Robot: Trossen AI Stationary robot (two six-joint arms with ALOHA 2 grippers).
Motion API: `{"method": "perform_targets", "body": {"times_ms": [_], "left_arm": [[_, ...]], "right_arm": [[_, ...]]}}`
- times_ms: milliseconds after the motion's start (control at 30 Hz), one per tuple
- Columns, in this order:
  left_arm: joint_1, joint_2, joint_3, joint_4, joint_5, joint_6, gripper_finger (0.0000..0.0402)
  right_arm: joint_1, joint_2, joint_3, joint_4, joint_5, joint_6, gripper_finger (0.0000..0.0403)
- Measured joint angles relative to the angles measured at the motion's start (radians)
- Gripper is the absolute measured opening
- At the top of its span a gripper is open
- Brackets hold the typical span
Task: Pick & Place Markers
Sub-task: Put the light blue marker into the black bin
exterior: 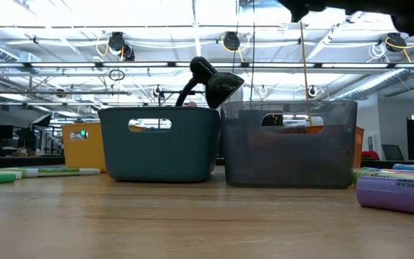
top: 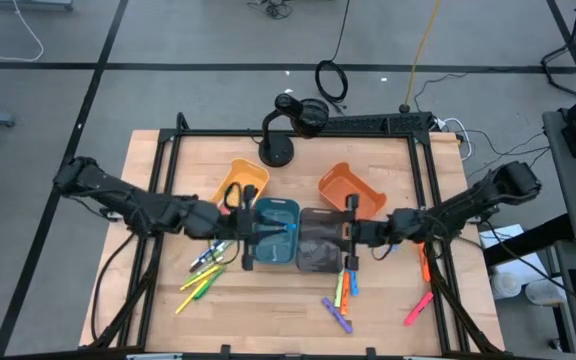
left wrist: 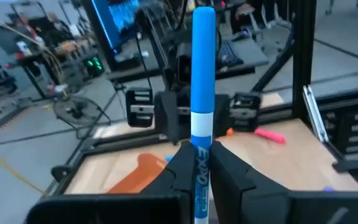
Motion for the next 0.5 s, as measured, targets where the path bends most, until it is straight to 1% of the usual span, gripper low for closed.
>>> {"method": "perform_targets", "body": {"times_ms": [100,233,367,500], "left_arm": [[0.049,0.03,0.0,0.059,0.066,0.0,0.0027],[0.087,0.078,0.0,0.118,0.157,0.018,0.0027],[0.116,0.129,0.0,0.154,0.22,0.018,0.0027],[0.132,0.171,0.0,0.202,0.284,0.014,0.0026]], "right_arm": [[-0.003,0.069,0.053,0.001,-0.007,0.017,0.013],[-0.003,0.138,0.106,0.001,-0.008,0.026,0.013],[-0.003,0.178,0.137,0.009,-0.016,0.026,0.013],[-0.003,0.202,0.143,0.036,-0.053,0.026,0.013]]}}
